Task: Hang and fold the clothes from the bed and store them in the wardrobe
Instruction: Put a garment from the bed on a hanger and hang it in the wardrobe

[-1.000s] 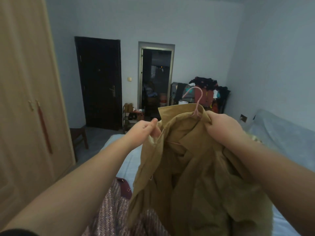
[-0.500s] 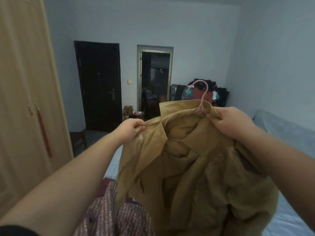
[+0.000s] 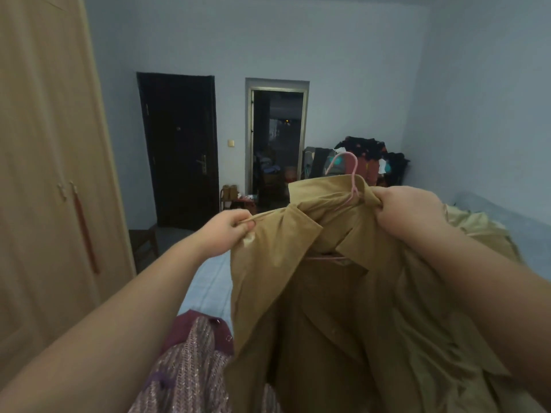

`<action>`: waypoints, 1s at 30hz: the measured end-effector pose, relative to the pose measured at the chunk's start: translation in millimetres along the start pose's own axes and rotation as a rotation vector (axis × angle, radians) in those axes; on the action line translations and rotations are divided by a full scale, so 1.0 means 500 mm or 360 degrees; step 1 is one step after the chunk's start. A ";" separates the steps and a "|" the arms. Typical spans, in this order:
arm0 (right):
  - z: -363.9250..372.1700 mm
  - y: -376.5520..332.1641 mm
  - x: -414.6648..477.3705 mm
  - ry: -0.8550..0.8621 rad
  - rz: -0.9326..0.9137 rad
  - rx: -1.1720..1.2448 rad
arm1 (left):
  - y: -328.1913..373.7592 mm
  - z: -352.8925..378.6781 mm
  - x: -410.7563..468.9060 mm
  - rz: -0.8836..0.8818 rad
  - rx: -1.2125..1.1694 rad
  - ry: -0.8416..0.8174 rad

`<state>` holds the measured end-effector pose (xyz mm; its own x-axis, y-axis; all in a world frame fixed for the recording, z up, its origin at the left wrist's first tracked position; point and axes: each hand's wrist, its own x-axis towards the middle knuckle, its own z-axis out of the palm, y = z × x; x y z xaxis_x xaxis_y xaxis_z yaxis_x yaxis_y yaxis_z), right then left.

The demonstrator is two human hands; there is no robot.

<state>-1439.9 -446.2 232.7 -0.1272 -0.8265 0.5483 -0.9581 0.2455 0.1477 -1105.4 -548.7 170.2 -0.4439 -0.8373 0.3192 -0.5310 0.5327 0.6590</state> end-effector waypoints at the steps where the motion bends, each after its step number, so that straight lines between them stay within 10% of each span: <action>1: 0.002 0.000 0.002 -0.0009 0.0015 0.0076 | 0.001 0.004 -0.009 -0.0011 -0.0056 -0.0096; 5: 0.015 0.000 0.005 -0.0236 -0.0020 0.0602 | 0.006 0.014 -0.020 -0.0084 -0.0088 -0.0392; 9: 0.029 0.000 0.003 -0.0267 -0.0050 0.1014 | 0.038 0.034 0.010 0.0083 0.0139 -0.0030; 20: -0.006 0.004 -0.010 -0.0684 -0.0192 0.1420 | 0.093 0.089 0.043 0.0226 0.0178 -0.0051; 30: 0.039 0.063 0.018 -0.0506 -0.0151 0.0227 | 0.057 0.042 0.050 0.0235 0.0525 -0.0234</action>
<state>-1476.0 -455.7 226.1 -0.0882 -0.9640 0.2508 -0.9928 0.1056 0.0567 -1146.9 -551.8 182.7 -0.6191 -0.7347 0.2775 -0.6463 0.6773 0.3514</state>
